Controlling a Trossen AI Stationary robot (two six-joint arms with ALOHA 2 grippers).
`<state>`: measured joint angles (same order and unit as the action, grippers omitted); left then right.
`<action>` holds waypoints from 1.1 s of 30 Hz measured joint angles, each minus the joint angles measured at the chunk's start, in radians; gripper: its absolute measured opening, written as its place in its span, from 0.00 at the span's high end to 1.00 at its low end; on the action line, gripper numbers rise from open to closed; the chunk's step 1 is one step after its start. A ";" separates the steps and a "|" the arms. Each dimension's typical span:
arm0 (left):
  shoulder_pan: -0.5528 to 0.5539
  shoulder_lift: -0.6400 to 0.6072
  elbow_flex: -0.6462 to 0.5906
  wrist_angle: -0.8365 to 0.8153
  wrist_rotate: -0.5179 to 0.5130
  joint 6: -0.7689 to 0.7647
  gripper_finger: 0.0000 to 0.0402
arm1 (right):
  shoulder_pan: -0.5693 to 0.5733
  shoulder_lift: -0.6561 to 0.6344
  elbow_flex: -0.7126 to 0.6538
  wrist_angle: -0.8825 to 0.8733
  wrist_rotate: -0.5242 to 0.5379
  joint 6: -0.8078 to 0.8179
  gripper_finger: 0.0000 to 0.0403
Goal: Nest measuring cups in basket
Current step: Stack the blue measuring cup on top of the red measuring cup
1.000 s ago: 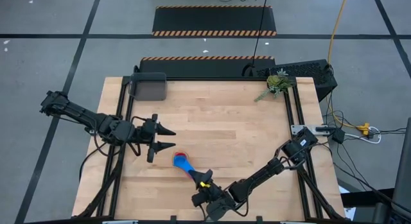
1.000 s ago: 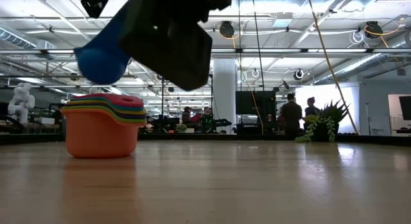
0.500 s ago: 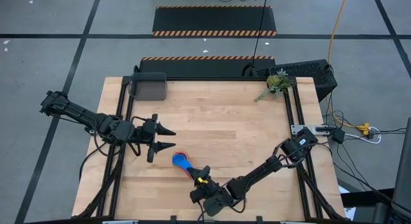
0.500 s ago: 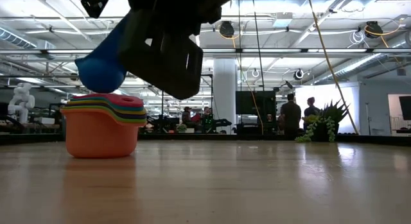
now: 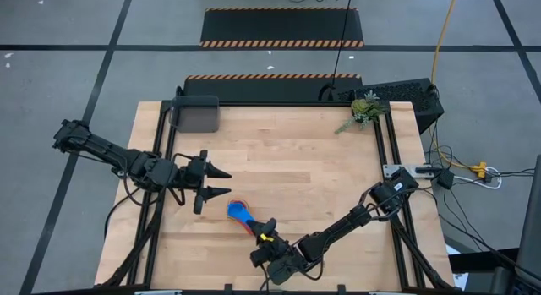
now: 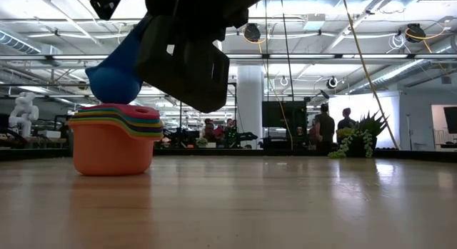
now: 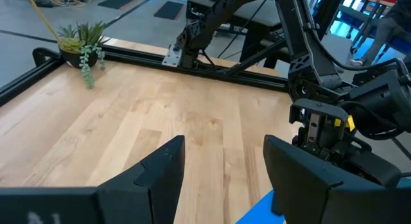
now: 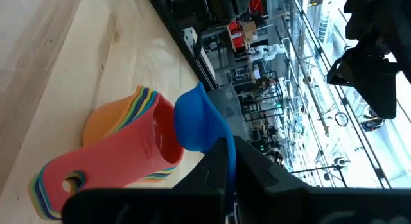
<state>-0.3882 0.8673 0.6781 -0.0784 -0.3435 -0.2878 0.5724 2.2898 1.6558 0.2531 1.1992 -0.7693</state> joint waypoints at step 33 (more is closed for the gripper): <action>0.000 0.000 0.000 0.000 0.001 -0.003 0.47 | -0.011 0.000 0.000 -0.049 -0.026 0.081 0.83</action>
<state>-0.3878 0.8673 0.6781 -0.0780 -0.3428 -0.2905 0.5617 2.2898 1.6554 0.2045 1.1732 -0.6886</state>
